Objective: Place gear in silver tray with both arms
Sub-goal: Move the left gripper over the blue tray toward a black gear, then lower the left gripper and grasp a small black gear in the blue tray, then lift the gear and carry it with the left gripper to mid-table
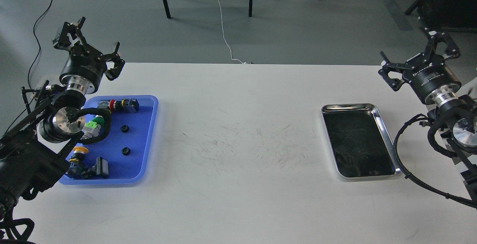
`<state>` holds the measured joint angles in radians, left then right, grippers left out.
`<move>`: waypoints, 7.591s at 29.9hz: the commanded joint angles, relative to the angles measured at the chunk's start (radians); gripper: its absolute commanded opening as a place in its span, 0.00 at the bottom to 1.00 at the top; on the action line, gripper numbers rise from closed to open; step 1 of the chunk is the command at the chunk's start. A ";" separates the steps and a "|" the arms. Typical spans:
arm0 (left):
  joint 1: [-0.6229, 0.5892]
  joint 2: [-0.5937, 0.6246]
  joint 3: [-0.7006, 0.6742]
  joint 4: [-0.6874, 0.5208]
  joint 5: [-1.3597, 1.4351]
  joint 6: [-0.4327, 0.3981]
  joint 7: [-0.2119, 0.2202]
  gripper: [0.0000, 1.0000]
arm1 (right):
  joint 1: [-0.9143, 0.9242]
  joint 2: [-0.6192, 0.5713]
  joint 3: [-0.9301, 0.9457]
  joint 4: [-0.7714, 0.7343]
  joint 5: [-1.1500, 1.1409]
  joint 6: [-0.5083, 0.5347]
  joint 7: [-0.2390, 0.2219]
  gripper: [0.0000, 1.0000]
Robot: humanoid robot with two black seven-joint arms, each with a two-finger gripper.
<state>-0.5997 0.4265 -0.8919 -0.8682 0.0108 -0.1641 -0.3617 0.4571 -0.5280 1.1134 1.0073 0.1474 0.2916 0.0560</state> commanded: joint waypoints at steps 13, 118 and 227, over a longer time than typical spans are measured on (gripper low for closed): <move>0.014 0.060 0.007 -0.006 0.008 -0.037 0.096 0.99 | -0.034 -0.004 0.006 0.010 0.001 0.009 0.005 0.99; -0.028 0.255 0.645 0.038 1.943 0.190 0.018 0.76 | -0.032 -0.007 -0.018 0.008 -0.028 0.040 0.005 0.99; -0.146 -0.427 0.683 -0.063 1.917 0.037 0.334 0.32 | -0.067 -0.109 -0.020 0.085 -0.032 0.044 0.004 0.99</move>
<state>-0.7561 0.0001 -0.2098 -0.9314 1.9287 -0.1263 -0.0264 0.3910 -0.6367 1.0949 1.0913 0.1150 0.3359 0.0614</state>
